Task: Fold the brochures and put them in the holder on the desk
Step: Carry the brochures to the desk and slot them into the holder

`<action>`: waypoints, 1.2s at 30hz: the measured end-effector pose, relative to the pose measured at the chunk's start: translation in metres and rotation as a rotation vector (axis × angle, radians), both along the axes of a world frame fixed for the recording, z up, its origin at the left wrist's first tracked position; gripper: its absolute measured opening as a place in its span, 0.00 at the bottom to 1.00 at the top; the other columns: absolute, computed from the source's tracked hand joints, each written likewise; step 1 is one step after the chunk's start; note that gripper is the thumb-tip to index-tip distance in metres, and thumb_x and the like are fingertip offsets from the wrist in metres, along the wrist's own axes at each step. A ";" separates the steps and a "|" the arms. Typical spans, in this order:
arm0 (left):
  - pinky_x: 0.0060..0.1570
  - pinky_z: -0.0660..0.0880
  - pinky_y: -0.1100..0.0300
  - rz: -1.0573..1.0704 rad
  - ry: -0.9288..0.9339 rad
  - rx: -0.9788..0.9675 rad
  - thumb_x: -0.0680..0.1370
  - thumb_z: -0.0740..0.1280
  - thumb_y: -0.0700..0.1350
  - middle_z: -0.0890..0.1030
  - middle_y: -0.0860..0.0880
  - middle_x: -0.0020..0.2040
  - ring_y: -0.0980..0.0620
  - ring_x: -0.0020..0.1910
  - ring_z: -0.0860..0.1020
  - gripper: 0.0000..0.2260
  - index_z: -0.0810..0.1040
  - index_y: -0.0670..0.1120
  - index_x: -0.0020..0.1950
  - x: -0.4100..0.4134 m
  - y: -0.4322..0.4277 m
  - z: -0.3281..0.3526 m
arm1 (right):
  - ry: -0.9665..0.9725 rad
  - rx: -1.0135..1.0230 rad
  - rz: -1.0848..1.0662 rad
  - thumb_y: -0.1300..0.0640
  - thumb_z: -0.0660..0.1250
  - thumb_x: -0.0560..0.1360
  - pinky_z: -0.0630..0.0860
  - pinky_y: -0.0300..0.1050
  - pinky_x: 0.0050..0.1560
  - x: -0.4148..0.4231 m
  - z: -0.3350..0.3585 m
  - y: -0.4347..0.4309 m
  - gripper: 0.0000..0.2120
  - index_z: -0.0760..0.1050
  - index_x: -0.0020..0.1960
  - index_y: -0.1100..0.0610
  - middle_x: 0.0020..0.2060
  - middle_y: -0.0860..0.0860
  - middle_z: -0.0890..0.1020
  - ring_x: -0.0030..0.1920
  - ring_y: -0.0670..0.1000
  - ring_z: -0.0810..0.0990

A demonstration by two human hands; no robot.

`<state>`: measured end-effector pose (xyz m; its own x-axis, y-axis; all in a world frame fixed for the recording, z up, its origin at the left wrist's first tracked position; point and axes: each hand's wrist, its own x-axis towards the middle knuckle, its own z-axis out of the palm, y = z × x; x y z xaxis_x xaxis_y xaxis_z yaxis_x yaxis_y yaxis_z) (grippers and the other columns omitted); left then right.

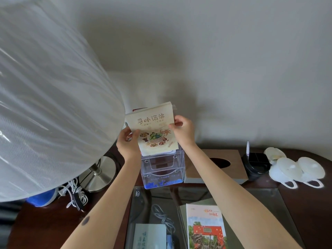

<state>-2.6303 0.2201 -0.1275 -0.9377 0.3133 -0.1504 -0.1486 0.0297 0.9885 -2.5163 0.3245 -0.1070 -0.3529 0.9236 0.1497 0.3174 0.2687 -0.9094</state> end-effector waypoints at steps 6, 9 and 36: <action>0.37 0.70 0.69 -0.004 0.005 -0.057 0.73 0.70 0.40 0.79 0.51 0.44 0.56 0.39 0.75 0.11 0.78 0.44 0.54 0.001 -0.003 -0.009 | -0.032 -0.031 0.015 0.67 0.68 0.71 0.75 0.42 0.44 0.002 -0.012 -0.006 0.06 0.80 0.47 0.65 0.43 0.58 0.84 0.41 0.50 0.78; 0.37 0.70 0.69 -0.007 0.039 -0.103 0.74 0.69 0.40 0.78 0.51 0.43 0.58 0.37 0.73 0.09 0.78 0.43 0.53 0.004 -0.006 -0.016 | -0.052 -0.044 0.003 0.67 0.68 0.71 0.77 0.47 0.47 0.004 -0.022 -0.010 0.06 0.80 0.47 0.65 0.44 0.58 0.84 0.43 0.54 0.80; 0.42 0.70 0.65 0.014 0.108 -0.273 0.74 0.68 0.40 0.78 0.49 0.43 0.53 0.41 0.75 0.06 0.78 0.41 0.50 0.009 -0.003 -0.033 | -0.196 0.001 -0.121 0.64 0.68 0.74 0.75 0.36 0.40 0.010 -0.061 -0.015 0.04 0.75 0.47 0.64 0.45 0.57 0.82 0.45 0.53 0.81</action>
<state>-2.6216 0.2174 -0.1606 -0.9567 0.2623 -0.1265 -0.0451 0.2957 0.9542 -2.5067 0.3094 -0.1684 -0.2617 0.9609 0.0903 0.5181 0.2188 -0.8269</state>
